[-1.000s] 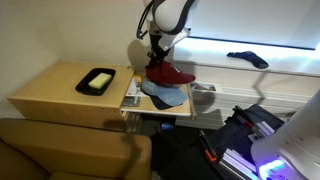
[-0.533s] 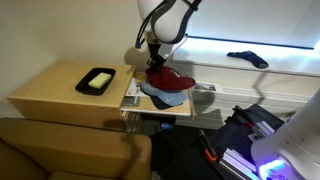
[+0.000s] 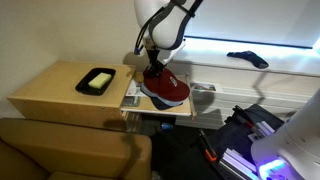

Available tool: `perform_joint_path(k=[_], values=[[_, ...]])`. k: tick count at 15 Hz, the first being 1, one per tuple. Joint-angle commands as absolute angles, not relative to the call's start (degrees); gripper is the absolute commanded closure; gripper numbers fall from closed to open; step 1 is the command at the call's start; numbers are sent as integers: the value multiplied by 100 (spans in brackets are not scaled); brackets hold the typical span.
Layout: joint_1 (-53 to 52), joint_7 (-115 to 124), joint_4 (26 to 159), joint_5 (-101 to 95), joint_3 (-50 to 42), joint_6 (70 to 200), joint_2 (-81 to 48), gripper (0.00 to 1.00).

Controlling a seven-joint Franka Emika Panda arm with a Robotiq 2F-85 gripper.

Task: Take the cap on the windowsill and put it on the drawer

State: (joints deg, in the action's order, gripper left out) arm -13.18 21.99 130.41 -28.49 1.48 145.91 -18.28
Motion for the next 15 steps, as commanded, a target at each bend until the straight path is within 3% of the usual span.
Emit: perform_joint_path(k=[1,5,8,12,15], values=[[-1323,2076,12924,-2401,163,14224,-1779,49],[-1237,2064,12708,-1948,133,13698,-1471,20],[-1144,1940,12424,-1706,144,12475,-901,1],[-831,737,11967,-1006,225,10765,-163,0],[-786,915,11941,-1119,277,10813,-93,0]])
